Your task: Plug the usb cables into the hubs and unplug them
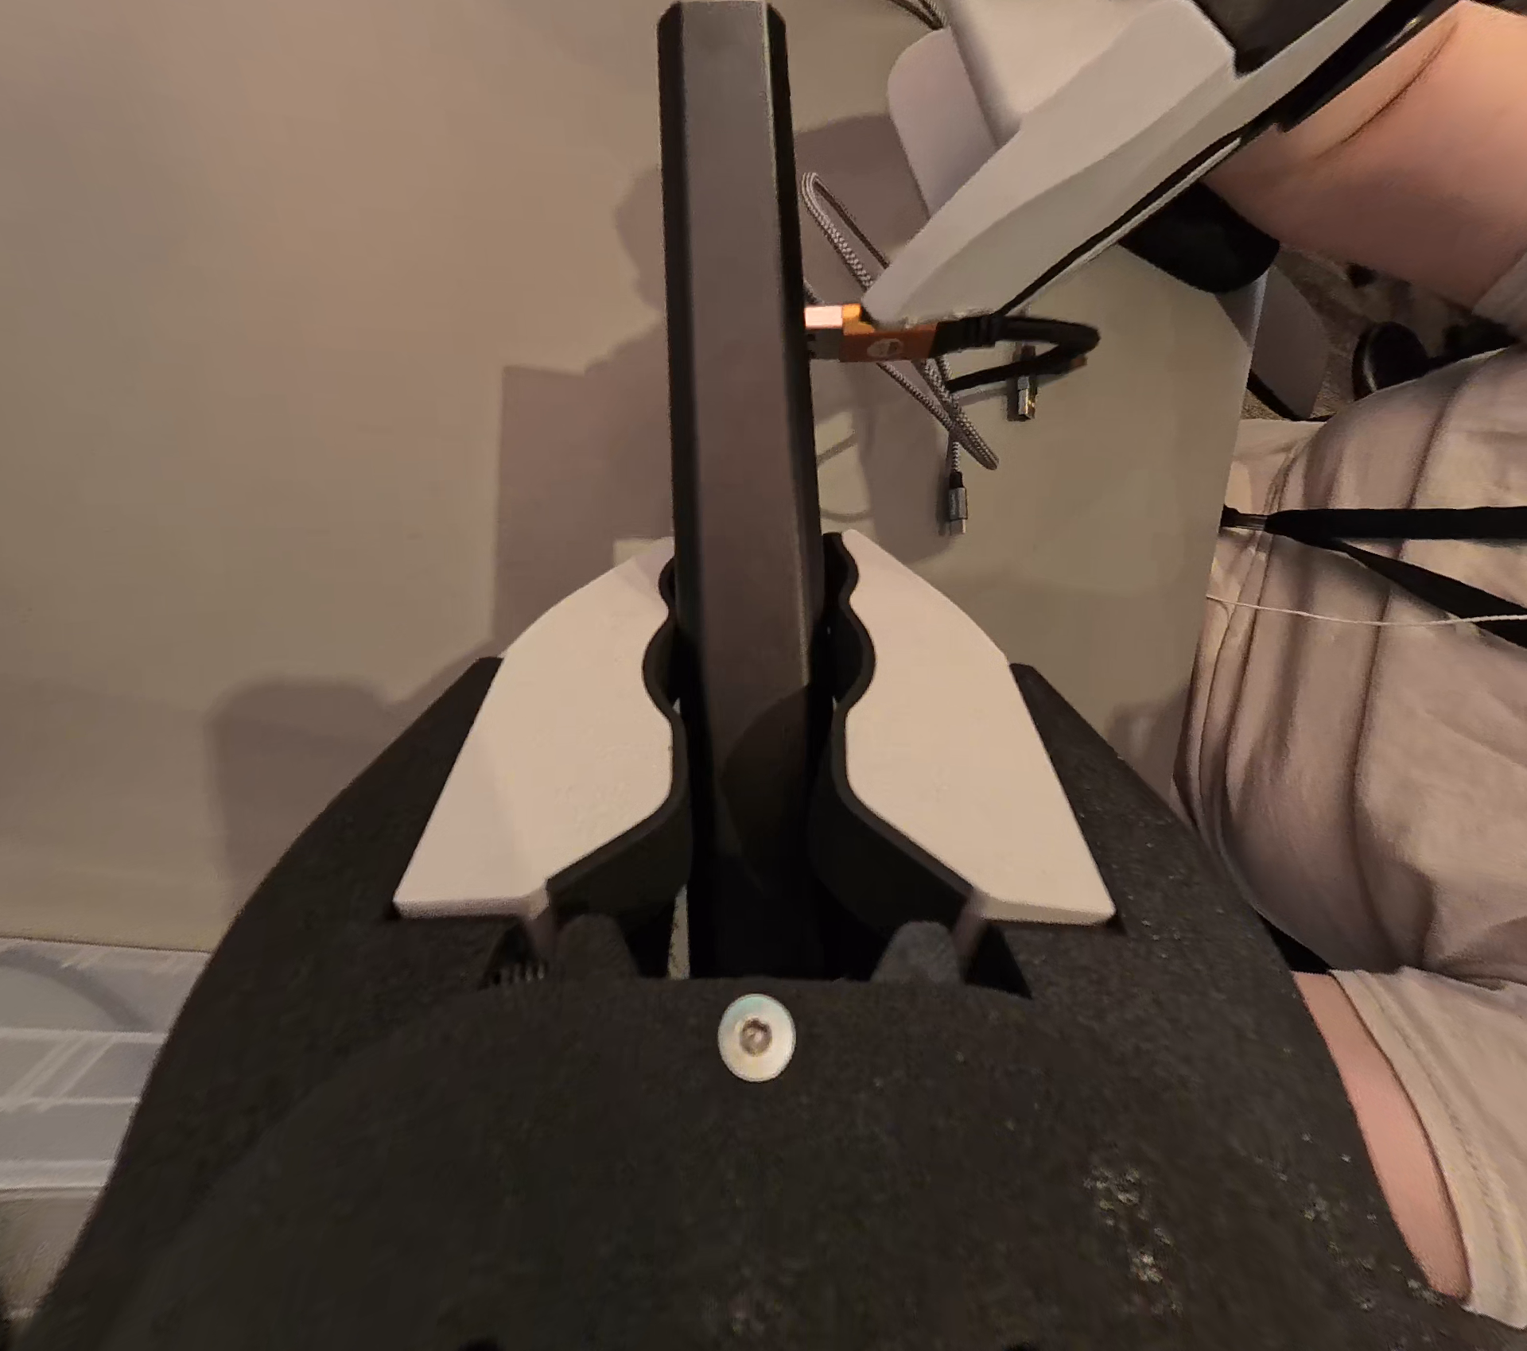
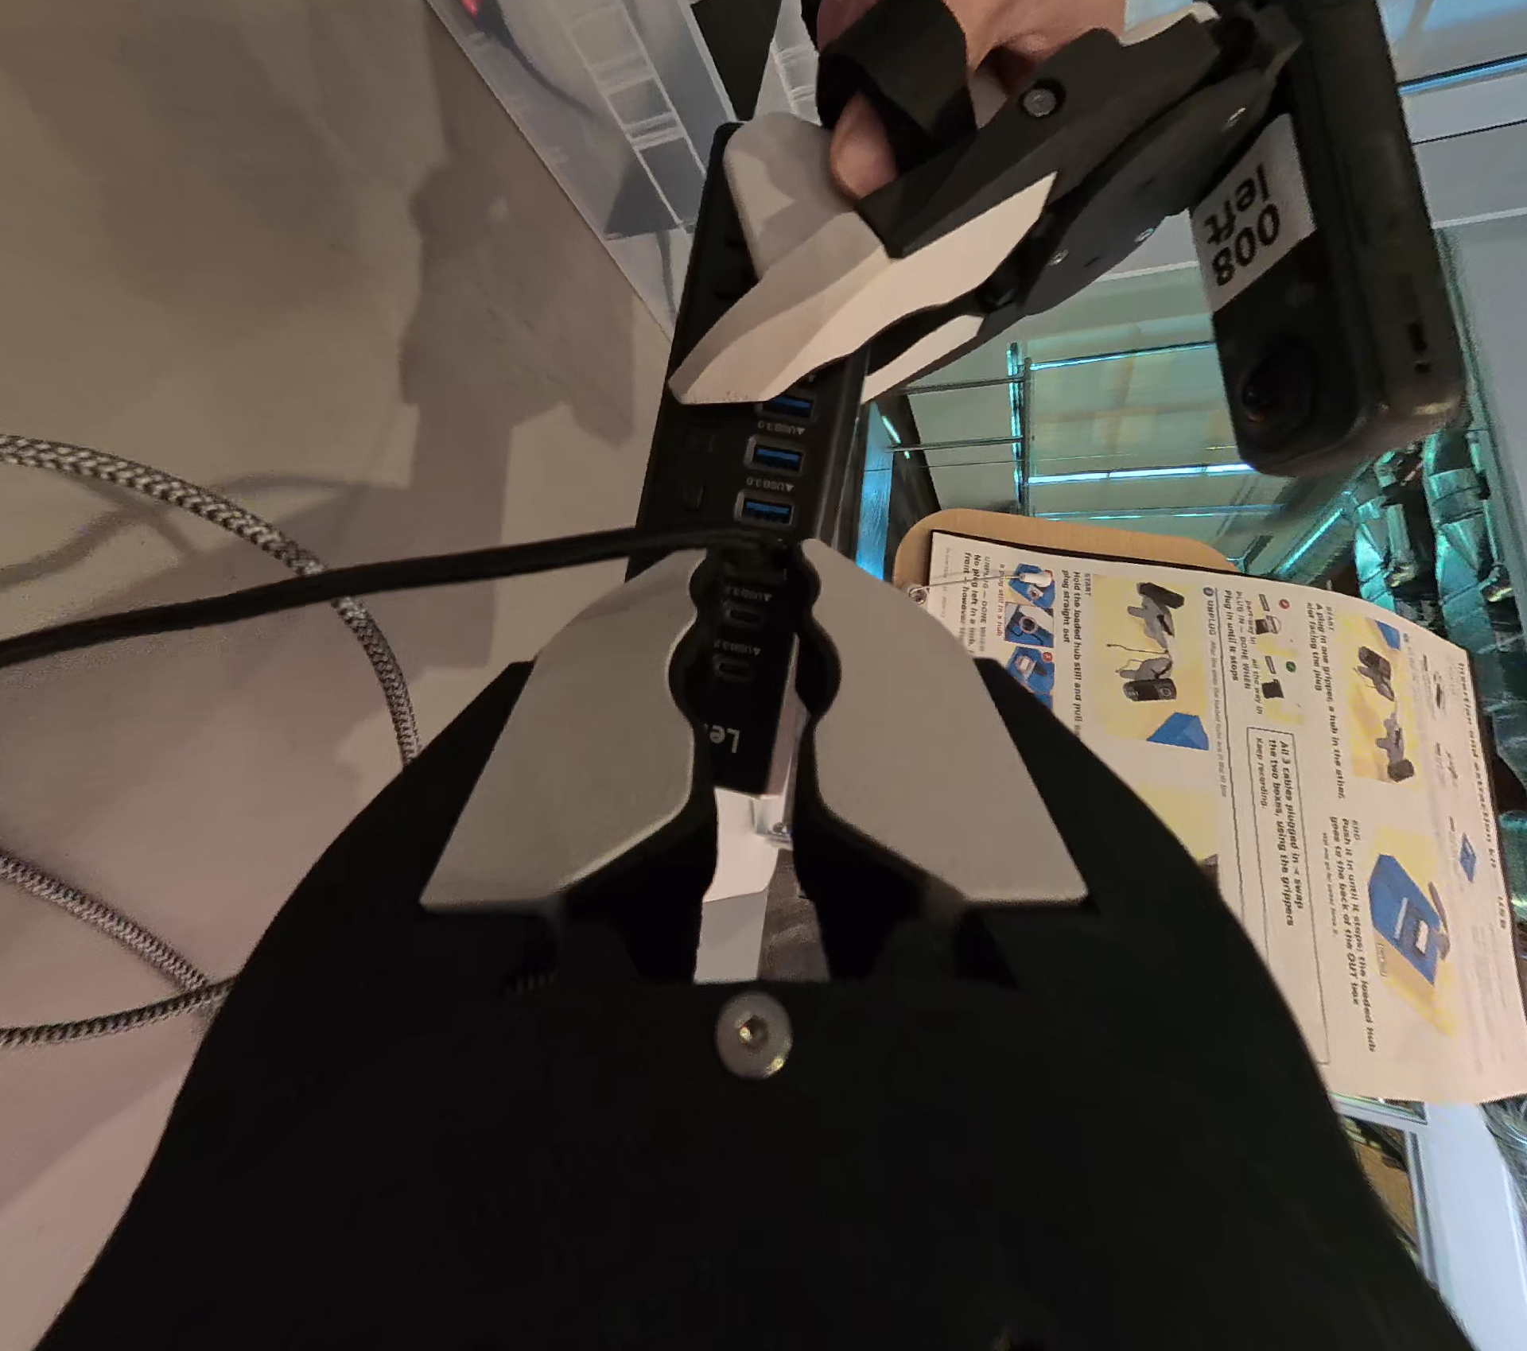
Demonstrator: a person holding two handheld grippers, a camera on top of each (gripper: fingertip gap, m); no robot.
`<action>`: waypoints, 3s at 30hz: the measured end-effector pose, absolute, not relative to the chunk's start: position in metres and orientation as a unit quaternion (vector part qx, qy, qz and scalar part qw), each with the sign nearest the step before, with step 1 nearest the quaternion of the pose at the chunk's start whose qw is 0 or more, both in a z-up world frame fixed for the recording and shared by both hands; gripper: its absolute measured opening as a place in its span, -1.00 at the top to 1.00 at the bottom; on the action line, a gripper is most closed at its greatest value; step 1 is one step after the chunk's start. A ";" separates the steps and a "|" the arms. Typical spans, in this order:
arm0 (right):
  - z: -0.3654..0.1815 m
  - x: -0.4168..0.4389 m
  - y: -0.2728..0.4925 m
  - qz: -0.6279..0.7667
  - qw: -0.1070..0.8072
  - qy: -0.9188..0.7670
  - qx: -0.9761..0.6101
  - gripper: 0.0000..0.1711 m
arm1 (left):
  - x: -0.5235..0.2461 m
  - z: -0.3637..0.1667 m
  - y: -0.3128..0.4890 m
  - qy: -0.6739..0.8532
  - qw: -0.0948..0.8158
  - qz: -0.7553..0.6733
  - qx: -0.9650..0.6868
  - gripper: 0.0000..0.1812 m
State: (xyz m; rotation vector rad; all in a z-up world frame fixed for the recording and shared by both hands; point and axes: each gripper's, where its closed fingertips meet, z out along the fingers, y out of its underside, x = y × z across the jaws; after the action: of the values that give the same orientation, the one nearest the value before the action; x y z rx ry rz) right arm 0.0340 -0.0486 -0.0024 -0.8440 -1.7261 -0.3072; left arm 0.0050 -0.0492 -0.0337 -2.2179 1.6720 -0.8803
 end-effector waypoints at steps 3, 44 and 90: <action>0.002 0.034 -0.046 -0.139 0.578 -0.723 -0.352 0.81 | 0.007 -0.029 -0.049 0.561 0.121 -0.310 -0.758 0.67; 0.001 0.052 -0.024 -0.143 0.539 -0.681 -0.475 0.81 | 0.016 -0.030 -0.035 0.521 0.142 -0.299 -0.786 0.66; 0.012 0.055 -0.002 -0.253 0.615 -0.625 -0.409 0.81 | 0.021 -0.019 -0.016 0.496 0.215 -0.249 -0.804 0.67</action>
State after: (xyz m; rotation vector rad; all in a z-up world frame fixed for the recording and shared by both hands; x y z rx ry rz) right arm 0.0546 -0.0018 0.0120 -0.9427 -1.4393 -0.5838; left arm 0.0210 -0.0164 -0.0191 -2.2293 1.3743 -0.6910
